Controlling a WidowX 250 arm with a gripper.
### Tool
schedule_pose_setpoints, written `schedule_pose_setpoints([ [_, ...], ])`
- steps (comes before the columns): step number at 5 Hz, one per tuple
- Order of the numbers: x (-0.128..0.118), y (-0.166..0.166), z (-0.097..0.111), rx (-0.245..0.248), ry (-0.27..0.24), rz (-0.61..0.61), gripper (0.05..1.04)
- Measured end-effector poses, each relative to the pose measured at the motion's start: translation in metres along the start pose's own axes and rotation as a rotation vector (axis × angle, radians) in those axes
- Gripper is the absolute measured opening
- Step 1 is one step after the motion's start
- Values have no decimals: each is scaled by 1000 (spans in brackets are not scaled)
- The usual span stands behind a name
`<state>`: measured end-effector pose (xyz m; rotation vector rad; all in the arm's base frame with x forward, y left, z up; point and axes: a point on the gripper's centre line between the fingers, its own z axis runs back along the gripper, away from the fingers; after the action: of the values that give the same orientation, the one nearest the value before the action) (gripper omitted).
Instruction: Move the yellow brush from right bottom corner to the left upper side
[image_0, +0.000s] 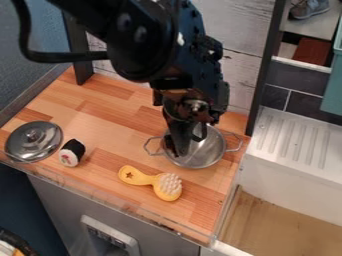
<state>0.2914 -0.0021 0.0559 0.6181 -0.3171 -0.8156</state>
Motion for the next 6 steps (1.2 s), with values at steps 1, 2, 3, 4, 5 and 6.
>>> schedule_pose_setpoints([
  [1,-1,-4,-4,-16,13,-8,1001],
  [2,-13,-3,-11,-69,37,16,1001],
  [3,-25,-4,-15,-150,21,2,1001],
  [4,-40,-5,-17,-193,77,-6,1001],
  [5,-50,-16,-32,-312,49,28,1001],
  [6,-54,-33,-31,-390,44,39,1001],
])
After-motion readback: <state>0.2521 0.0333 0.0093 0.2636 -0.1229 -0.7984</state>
